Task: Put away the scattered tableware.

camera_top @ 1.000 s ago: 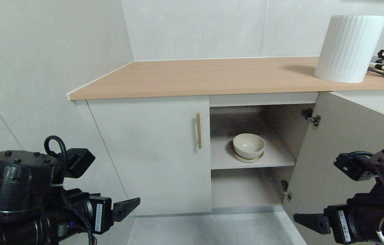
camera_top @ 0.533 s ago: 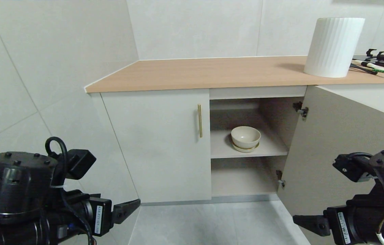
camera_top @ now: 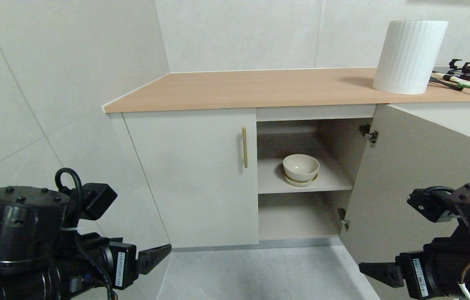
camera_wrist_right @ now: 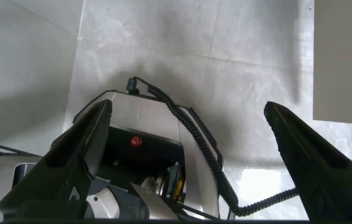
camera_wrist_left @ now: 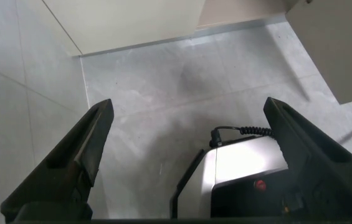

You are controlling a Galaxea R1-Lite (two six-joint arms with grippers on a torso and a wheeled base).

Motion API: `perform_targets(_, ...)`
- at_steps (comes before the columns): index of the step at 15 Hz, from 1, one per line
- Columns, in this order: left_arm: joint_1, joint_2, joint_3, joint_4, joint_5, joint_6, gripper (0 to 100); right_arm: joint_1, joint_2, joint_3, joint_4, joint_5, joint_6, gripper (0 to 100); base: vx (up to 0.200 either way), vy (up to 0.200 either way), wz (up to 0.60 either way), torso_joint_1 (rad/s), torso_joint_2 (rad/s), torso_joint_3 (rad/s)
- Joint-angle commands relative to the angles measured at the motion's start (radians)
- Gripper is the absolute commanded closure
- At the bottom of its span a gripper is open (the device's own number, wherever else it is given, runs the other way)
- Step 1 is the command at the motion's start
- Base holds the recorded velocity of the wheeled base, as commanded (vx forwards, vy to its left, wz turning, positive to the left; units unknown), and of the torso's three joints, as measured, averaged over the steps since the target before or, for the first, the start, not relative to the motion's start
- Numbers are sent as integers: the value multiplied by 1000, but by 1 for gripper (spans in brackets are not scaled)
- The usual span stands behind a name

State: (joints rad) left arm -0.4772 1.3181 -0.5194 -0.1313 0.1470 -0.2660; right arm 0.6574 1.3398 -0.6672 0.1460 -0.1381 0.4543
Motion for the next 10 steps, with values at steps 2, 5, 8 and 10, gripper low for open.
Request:
perform_targets(2, 0, 1, 1, 1, 2, 1, 0, 1, 1, 0, 1, 0, 0, 0, 0, 0, 0, 0, 0, 0)
perform_targets(5, -8, 3, 2, 1, 2, 1, 0, 1, -1, 3, 11, 6, -11, 0, 0, -200, 0, -1, 2, 2)
perform_targets(8, -9, 3, 2, 1, 2, 1, 0, 11, -27, 15, 112, 8, -106, 0, 0, -200, 0, 9, 7, 2)
perform_targets(10, -9, 1, 2, 1, 0, 1, 0, 34, -59, 8, 204, 8, -129, 0, 0, -200, 0, 5, 0, 5)
